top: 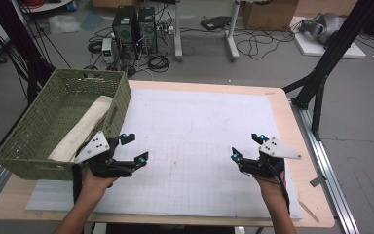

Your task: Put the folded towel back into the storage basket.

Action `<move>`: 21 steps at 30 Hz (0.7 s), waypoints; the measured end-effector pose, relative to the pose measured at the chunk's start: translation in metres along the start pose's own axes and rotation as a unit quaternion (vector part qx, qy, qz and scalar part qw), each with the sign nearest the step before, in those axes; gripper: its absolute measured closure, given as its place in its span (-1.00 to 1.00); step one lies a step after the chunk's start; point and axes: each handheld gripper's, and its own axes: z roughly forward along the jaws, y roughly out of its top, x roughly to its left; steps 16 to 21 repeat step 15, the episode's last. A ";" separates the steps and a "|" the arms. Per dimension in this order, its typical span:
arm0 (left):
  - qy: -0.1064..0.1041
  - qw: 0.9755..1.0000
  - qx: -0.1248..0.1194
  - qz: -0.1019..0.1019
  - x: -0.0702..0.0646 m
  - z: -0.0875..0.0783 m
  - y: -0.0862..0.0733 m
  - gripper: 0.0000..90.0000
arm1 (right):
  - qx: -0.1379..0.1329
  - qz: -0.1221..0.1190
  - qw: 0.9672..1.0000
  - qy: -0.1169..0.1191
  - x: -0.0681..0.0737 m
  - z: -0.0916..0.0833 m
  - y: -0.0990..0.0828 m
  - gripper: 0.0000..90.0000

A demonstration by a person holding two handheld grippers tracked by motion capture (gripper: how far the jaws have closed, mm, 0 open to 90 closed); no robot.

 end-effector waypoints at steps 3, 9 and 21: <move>0.008 1.000 0.017 0.017 -0.003 0.007 -0.009 -0.56 | 0.011 0.007 1.000 -0.004 -0.001 -0.002 -0.018 -0.63; 0.013 0.999 0.036 0.021 -0.003 0.014 -0.021 -0.56 | 0.021 0.021 1.000 -0.010 -0.006 -0.003 -0.033 -0.63; 0.015 0.999 0.036 0.011 0.000 0.016 -0.023 -0.57 | 0.019 0.017 1.000 -0.016 -0.006 -0.006 -0.033 -0.63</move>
